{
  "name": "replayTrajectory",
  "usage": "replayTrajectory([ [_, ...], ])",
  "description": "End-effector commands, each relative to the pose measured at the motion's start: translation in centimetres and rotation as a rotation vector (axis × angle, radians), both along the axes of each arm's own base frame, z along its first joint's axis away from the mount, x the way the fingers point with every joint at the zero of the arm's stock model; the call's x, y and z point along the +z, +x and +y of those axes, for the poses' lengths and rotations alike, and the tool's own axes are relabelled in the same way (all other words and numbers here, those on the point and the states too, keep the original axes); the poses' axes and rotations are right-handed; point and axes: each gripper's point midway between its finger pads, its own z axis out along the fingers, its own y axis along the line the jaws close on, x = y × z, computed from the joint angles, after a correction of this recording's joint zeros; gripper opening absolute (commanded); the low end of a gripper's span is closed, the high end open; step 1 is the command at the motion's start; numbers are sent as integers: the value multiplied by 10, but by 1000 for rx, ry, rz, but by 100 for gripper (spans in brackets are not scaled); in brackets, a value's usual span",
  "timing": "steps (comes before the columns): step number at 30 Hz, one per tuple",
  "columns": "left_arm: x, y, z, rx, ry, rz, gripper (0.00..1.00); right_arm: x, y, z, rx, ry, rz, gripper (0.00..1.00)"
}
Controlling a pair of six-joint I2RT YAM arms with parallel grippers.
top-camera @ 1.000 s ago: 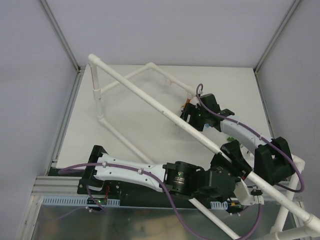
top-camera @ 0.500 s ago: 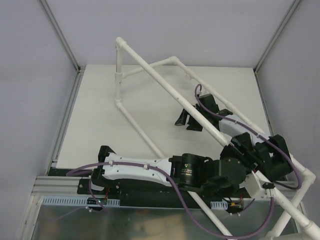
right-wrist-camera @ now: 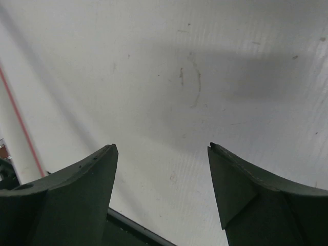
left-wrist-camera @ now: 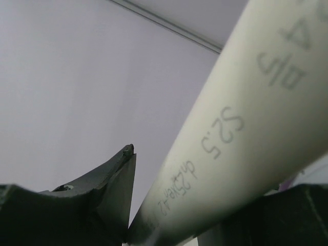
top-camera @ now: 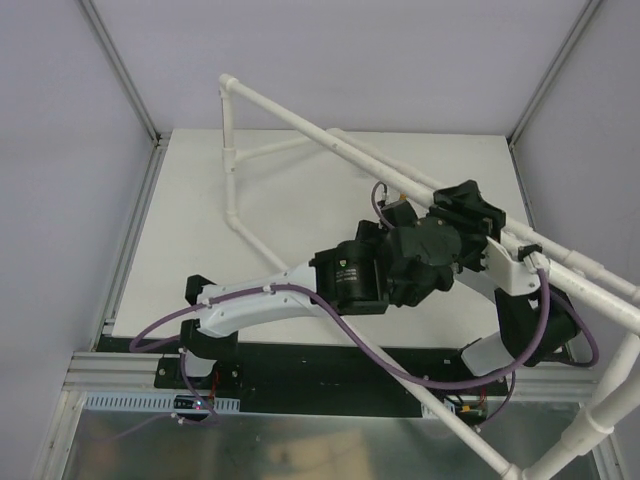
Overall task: Install the water faucets
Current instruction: Adjust the adaptor at the center of the board.
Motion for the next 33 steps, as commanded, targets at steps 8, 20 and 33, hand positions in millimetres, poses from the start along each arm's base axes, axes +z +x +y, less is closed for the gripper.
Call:
replayTrajectory([
  [8,180,16,197,85,-751,170,0,8,29,-63,-311,-199,-322,79],
  [20,180,19,212,129,-735,156,0,111,29,-103,-712,17,-628,80],
  [33,176,18,205,113,-730,173,0,129,21,-165,-1172,-65,-551,80],
])
